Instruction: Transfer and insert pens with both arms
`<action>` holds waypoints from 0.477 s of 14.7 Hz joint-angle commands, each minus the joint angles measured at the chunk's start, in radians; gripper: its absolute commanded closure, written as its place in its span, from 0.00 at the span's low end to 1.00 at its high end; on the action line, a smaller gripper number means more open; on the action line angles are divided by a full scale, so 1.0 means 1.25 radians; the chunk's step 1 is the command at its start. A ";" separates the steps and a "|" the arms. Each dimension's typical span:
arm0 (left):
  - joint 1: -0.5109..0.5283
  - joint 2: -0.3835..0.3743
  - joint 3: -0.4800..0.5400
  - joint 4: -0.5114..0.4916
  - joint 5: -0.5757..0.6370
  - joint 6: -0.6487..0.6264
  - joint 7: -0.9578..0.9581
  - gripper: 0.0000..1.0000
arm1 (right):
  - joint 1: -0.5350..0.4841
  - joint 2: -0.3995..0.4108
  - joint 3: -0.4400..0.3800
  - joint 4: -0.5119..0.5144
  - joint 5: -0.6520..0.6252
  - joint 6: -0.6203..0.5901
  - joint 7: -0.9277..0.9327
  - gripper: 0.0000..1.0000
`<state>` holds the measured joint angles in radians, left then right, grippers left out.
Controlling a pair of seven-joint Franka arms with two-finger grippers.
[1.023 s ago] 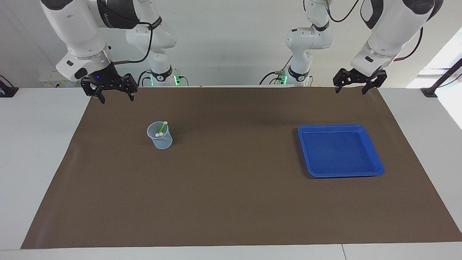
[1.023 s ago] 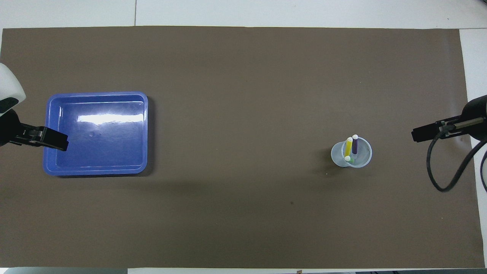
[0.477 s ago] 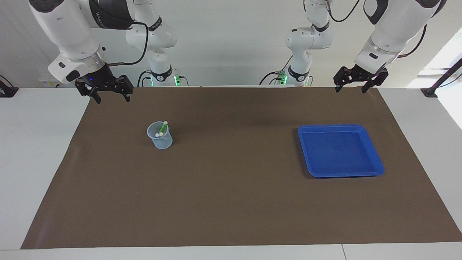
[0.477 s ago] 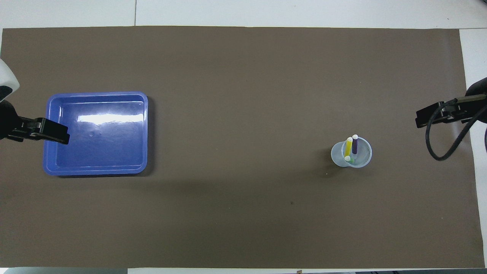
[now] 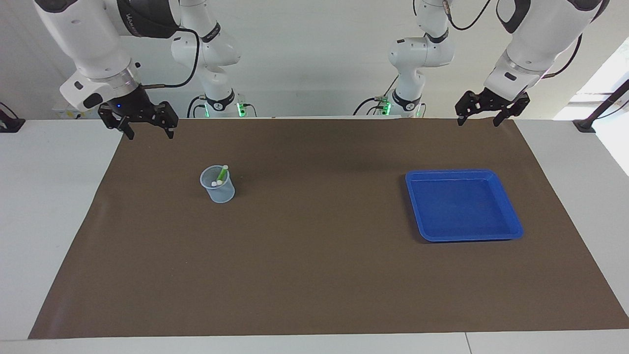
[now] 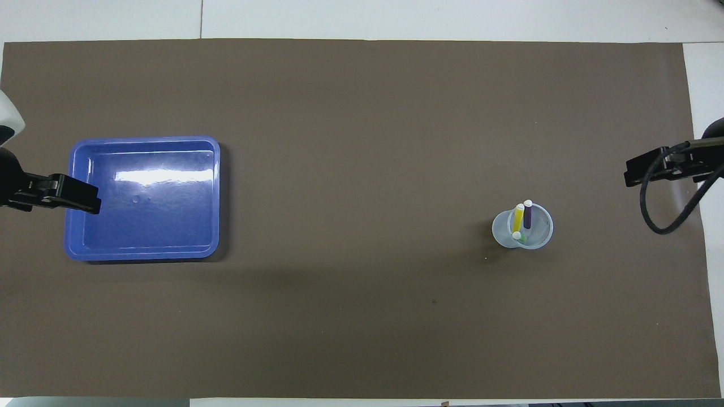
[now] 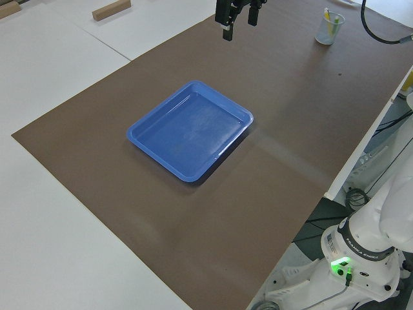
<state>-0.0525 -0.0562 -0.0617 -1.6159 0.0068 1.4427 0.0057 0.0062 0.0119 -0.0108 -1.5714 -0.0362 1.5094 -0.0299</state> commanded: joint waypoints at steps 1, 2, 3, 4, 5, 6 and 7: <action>0.014 0.006 -0.002 0.020 -0.012 -0.020 -0.005 0.00 | -0.011 0.013 0.006 0.021 0.001 -0.016 0.014 0.00; 0.014 0.007 -0.002 0.020 -0.012 -0.017 -0.006 0.00 | -0.011 0.013 0.006 0.023 -0.001 -0.016 0.014 0.00; 0.013 0.006 -0.002 0.020 -0.012 -0.017 -0.006 0.00 | -0.011 0.013 0.006 0.025 -0.001 -0.016 0.014 0.00; 0.014 0.006 -0.002 0.019 -0.012 -0.018 -0.006 0.00 | -0.011 0.013 0.006 0.026 -0.001 -0.015 0.014 0.00; 0.014 0.002 -0.002 0.008 -0.012 -0.014 -0.003 0.00 | -0.011 0.013 0.006 0.026 -0.001 -0.014 0.014 0.00; 0.019 -0.002 -0.001 0.007 -0.012 -0.014 -0.005 0.00 | -0.011 0.013 0.006 0.026 -0.001 -0.013 0.014 0.00; 0.024 -0.002 -0.001 0.007 -0.012 -0.014 -0.006 0.00 | -0.012 0.013 0.006 0.026 0.001 -0.013 0.014 0.00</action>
<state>-0.0426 -0.0562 -0.0612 -1.6154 0.0067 1.4421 0.0051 0.0047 0.0124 -0.0114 -1.5665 -0.0362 1.5094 -0.0279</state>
